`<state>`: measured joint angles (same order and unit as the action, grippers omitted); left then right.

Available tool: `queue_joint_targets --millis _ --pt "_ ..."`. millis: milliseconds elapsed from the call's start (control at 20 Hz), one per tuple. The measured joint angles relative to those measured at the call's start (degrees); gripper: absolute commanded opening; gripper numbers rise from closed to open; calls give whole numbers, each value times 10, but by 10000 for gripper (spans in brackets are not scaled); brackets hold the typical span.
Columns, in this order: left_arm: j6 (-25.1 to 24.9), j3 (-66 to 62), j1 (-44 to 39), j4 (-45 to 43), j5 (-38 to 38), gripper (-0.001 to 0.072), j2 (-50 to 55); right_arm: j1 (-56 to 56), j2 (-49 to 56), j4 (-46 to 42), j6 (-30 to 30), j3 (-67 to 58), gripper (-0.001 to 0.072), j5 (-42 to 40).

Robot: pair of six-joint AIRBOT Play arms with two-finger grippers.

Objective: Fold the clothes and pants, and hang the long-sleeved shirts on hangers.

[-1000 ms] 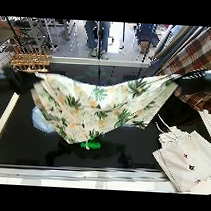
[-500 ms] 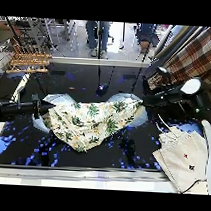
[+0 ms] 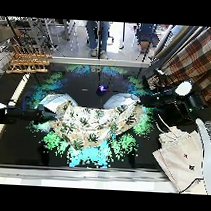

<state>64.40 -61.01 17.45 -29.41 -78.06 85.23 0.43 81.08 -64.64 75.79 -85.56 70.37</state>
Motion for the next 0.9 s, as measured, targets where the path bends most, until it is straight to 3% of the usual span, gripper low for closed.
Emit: queue_joint_targets --millis 250,550,900 --pt "2 -9 -81 -63 83 366 3 0 0 7 0 0 8 3" --pt "94 -63 -125 -200 148 367 32 0 0 9 -5 0 8 12" --pt "120 -81 -138 -218 175 364 55 0 0 10 -13 0 8 10"
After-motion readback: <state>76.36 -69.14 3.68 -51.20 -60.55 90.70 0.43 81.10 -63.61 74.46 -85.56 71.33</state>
